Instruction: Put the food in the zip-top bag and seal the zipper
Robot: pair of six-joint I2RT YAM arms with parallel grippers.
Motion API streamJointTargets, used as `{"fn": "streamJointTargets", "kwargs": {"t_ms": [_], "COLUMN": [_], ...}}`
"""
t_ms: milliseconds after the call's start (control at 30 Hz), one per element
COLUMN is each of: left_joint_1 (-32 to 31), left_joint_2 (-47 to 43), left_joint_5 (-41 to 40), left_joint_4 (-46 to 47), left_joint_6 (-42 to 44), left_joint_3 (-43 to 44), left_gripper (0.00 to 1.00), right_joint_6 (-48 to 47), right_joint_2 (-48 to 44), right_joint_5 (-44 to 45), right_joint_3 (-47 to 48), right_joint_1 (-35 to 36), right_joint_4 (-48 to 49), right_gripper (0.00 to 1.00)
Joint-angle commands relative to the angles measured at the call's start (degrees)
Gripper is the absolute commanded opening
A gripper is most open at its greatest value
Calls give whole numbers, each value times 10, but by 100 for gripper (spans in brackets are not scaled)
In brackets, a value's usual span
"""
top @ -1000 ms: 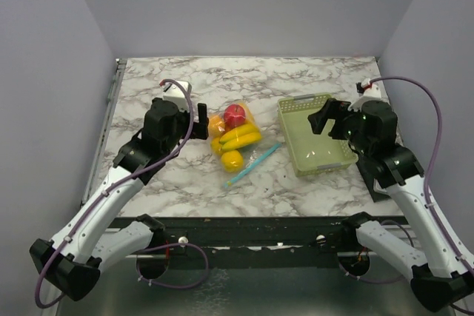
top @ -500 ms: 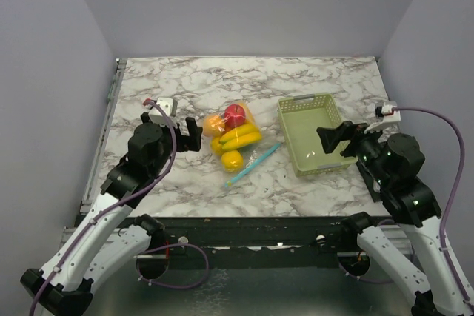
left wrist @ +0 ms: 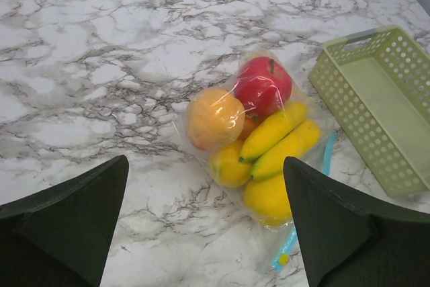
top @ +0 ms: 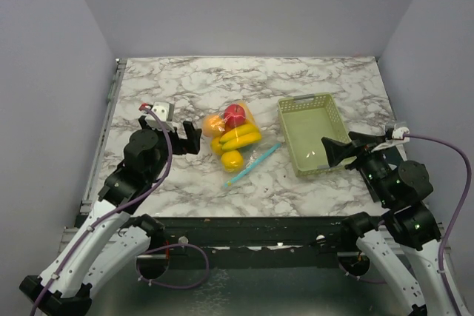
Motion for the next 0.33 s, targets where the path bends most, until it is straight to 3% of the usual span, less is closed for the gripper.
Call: {"fn": "streamJointTargets", "kwargs": {"t_ms": [0, 300], "left_joint_1": [2, 1], "left_joint_2": [3, 14], "left_joint_5": [18, 25], "left_joint_4": [8, 9], "left_joint_6": [-4, 2], "left_joint_3": [-6, -2], "left_gripper": [99, 99], "right_joint_6": [-9, -9], "right_joint_2": [-11, -3], "right_joint_5": [-13, -11], "right_joint_3": [-8, -15], "right_joint_1": [-1, -2], "right_joint_4": [22, 24], "right_gripper": [100, 100]}}
